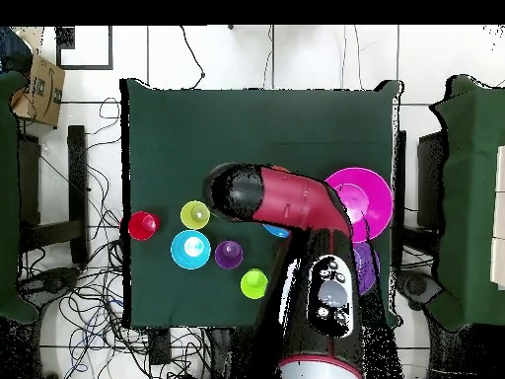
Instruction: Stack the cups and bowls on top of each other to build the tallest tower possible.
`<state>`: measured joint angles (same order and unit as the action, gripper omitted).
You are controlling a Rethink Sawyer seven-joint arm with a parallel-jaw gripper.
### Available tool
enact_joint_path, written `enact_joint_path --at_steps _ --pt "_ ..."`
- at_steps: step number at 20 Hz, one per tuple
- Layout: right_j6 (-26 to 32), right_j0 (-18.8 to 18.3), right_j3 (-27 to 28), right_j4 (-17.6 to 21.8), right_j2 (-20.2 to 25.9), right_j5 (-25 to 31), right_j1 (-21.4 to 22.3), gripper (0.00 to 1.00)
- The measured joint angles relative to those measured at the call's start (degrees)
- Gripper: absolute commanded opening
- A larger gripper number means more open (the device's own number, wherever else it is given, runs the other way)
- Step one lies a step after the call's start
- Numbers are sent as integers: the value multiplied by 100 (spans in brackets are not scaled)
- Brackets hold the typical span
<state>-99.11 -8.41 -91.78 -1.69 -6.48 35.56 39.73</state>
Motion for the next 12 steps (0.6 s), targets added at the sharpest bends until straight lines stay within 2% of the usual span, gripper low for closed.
enact_joint_path --at_steps 2,12 --pt "0 -151 -164 111 1 -170 -15 0" --pt "0 -434 -474 466 83 -810 -175 0"
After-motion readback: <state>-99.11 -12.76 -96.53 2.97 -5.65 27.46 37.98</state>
